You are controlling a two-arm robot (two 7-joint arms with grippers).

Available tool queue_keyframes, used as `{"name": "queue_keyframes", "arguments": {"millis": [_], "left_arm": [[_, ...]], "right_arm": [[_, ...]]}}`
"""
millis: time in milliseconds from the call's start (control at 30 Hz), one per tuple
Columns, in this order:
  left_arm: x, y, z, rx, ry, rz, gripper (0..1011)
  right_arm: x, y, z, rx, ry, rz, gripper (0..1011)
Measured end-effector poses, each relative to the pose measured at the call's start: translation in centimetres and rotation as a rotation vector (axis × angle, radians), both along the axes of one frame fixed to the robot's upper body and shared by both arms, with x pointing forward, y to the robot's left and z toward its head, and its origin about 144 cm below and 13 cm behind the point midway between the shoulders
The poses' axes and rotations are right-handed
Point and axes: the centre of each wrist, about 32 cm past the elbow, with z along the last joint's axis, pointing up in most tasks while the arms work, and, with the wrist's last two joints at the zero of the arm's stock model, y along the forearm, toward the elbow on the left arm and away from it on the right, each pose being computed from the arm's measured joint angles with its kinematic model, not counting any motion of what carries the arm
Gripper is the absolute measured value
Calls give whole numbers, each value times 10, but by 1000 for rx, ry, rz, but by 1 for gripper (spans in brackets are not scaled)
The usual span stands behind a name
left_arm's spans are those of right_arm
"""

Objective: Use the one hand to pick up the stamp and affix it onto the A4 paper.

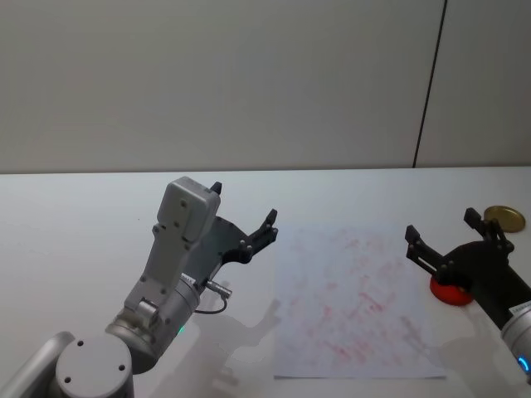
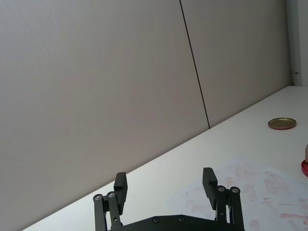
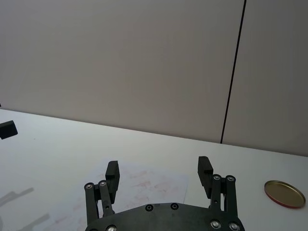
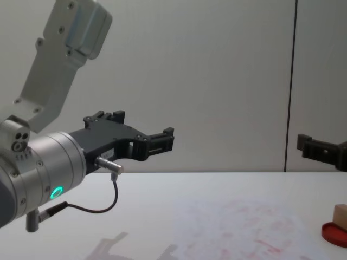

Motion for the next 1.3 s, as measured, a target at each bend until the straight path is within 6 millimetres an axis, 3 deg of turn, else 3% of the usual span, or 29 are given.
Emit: {"name": "queue_keyframes", "arguments": {"millis": [867,1300], "left_arm": [[0,0,0,0,0,0,993],[0,0,0,0,0,0,993]], "right_arm": [[1,-1,0,2,2,-2,1001],[15,-21,-7,4,66,-34,1001]]}}
